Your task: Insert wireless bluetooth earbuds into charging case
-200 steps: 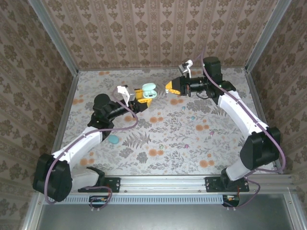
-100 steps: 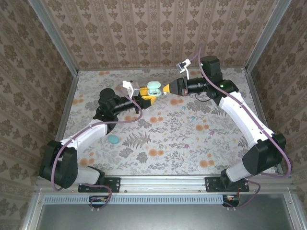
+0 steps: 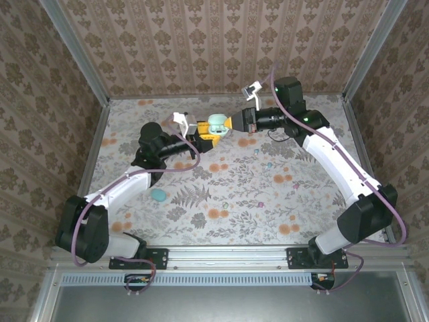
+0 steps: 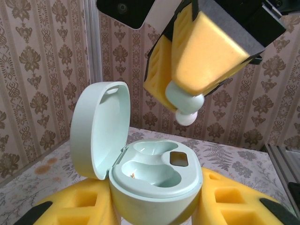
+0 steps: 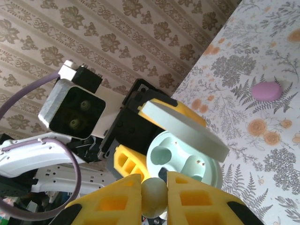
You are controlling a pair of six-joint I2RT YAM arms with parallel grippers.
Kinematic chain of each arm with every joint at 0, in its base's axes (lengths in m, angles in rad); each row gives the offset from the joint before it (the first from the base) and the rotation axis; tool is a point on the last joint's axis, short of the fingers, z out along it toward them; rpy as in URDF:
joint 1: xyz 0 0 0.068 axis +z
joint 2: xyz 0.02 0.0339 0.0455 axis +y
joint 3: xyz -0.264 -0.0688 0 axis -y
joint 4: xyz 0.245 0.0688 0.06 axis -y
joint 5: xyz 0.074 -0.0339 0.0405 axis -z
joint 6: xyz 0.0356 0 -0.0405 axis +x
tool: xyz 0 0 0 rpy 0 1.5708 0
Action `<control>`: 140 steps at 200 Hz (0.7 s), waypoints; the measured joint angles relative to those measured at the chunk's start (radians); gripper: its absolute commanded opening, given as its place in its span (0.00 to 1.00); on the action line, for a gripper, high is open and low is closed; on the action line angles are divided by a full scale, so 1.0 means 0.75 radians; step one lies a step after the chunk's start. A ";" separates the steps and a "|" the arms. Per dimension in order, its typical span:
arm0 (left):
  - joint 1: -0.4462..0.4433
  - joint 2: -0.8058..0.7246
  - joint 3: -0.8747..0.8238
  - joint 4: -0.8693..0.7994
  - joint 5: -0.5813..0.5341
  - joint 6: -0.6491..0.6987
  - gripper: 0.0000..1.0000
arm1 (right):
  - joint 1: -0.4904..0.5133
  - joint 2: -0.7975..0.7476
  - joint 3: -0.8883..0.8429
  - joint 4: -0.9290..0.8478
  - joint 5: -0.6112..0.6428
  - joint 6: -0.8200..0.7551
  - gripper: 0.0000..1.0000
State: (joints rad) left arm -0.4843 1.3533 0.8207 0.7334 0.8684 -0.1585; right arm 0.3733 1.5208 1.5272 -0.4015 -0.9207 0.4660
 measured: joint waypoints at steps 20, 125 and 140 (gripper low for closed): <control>-0.001 0.000 0.001 0.000 0.000 0.001 0.34 | 0.004 0.008 0.001 -0.002 0.025 -0.001 0.18; -0.018 0.003 0.027 -0.013 -0.001 0.000 0.34 | 0.016 0.024 0.005 -0.010 0.048 -0.005 0.17; -0.018 0.008 0.030 -0.012 -0.001 0.000 0.34 | 0.017 0.024 0.005 -0.010 0.053 -0.005 0.17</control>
State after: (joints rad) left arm -0.4980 1.3590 0.8433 0.7242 0.8680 -0.1585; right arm 0.3859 1.5387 1.5311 -0.4091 -0.8810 0.4622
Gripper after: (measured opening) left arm 0.345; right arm 0.172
